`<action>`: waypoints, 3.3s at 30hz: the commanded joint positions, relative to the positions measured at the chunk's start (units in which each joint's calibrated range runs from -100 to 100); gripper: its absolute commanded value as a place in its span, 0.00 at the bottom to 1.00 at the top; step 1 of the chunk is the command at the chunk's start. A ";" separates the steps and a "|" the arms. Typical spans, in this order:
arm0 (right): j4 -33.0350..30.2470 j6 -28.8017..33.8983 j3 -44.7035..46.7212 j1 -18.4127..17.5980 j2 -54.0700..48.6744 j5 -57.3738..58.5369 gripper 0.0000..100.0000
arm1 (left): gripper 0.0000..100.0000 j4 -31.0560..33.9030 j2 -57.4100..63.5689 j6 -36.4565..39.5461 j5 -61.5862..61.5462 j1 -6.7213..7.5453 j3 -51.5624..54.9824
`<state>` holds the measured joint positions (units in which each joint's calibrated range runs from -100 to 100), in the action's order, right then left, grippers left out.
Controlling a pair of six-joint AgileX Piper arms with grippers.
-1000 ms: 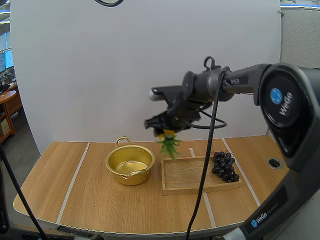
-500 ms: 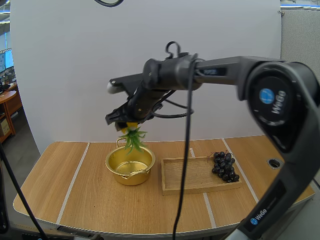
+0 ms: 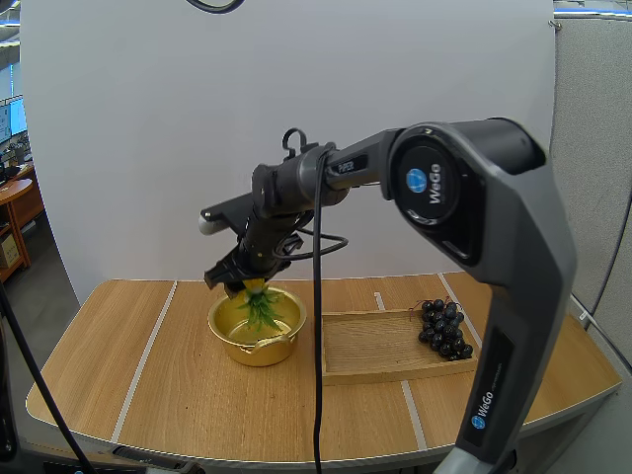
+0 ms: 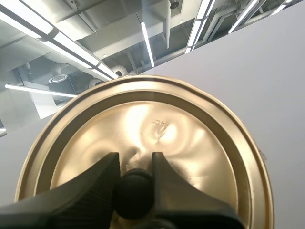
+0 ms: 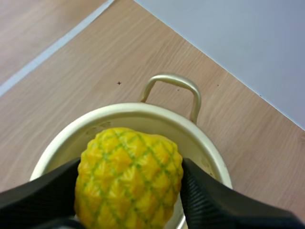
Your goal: Open the pot, put the pineapple inside, and close it
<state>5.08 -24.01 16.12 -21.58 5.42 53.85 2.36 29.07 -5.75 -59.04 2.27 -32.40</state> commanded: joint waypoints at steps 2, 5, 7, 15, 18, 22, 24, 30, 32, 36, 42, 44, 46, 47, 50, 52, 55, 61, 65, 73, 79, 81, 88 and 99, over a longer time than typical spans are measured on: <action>-1.12 0.19 -0.38 0.03 1.15 -1.08 0.00 | 0.00 -0.05 0.20 0.59 1.45 0.11 -0.40; -1.61 0.19 -0.38 0.03 2.49 -1.66 0.00 | 0.00 -0.05 0.20 0.59 1.45 0.11 -0.40; -1.61 0.19 -0.38 0.03 3.46 -1.86 0.00 | 0.00 -0.05 0.20 0.59 1.45 0.11 -0.40; -1.61 0.19 -0.38 0.03 7.78 -4.14 0.00 | 0.00 -0.05 0.20 0.59 1.45 0.11 -0.40; -1.61 0.37 -0.38 0.03 8.77 -5.42 0.00 | 0.00 -0.05 0.20 0.59 1.45 0.11 -0.40; -1.61 0.37 -0.38 0.03 9.28 -7.25 0.00 | 0.00 -0.05 0.20 0.59 1.45 0.11 -0.40; -1.61 0.56 -0.38 0.03 9.28 -8.58 0.00 | 0.00 -0.05 0.20 0.59 1.45 0.11 -0.40; -1.61 0.56 -0.81 0.03 9.28 -10.91 0.00 | 0.00 -0.05 0.20 0.59 1.45 0.11 -0.40; -1.61 0.93 -1.13 0.03 9.28 -10.57 0.00 | 0.00 -0.05 0.20 0.59 1.45 0.11 -0.40; -2.24 1.68 -1.13 0.03 9.28 -10.72 0.00 | 0.00 -0.05 0.20 0.59 1.45 0.11 -0.40; -2.24 1.50 -1.13 0.03 9.28 -10.72 0.00 | 0.00 -0.05 0.20 0.59 1.45 0.11 -0.40; -2.24 1.39 -1.13 0.03 9.28 -10.72 0.00 | 0.00 -0.05 0.20 0.59 1.45 0.11 -0.40; -2.24 1.39 -1.13 0.03 9.28 -10.72 0.10 | 0.00 -0.05 0.20 0.59 1.45 0.11 -0.40; -2.24 1.39 -1.13 0.03 9.28 -10.72 0.25 | 0.00 -0.05 0.20 0.59 1.45 0.11 -0.40; -2.24 1.39 -1.13 0.03 9.28 -10.53 0.83 | 0.00 -0.05 0.20 0.59 1.45 0.11 -0.40; -2.24 1.39 -1.13 0.03 9.28 -10.53 1.00 | 0.00 -0.05 0.20 0.59 1.45 0.11 -0.40; -2.38 1.63 -1.13 0.03 9.28 -10.71 1.00 | 0.00 -0.05 0.20 0.59 1.45 0.11 -0.40; -2.38 1.74 -1.13 0.03 9.15 -10.31 1.00 | 0.00 -0.05 0.20 0.59 1.45 0.11 -0.40; -2.38 2.78 -1.13 0.03 6.63 -8.17 1.00 | 0.00 -0.05 0.20 0.59 1.45 0.11 -0.40; -2.28 3.20 -1.13 0.03 -4.99 3.78 1.00 | 0.00 -0.05 0.20 0.59 1.45 0.11 -0.40; -0.84 3.20 1.88 0.03 -17.29 10.13 1.00 | 0.00 -0.05 0.20 0.59 1.45 0.11 -0.40; -0.84 3.20 4.64 0.03 -22.51 11.38 1.00 | 0.00 -0.05 0.20 0.59 1.45 0.11 -0.40; -0.84 3.20 16.93 0.03 -41.79 14.86 1.00 | 0.00 -0.05 0.20 0.59 1.45 0.11 -0.40; -0.84 4.33 21.38 0.03 -65.92 32.80 1.00 | 0.00 -0.05 0.20 0.59 1.45 0.11 -0.40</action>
<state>4.25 -20.63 37.20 -21.58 -51.28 77.38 2.36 29.07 -5.75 -59.04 2.27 -32.40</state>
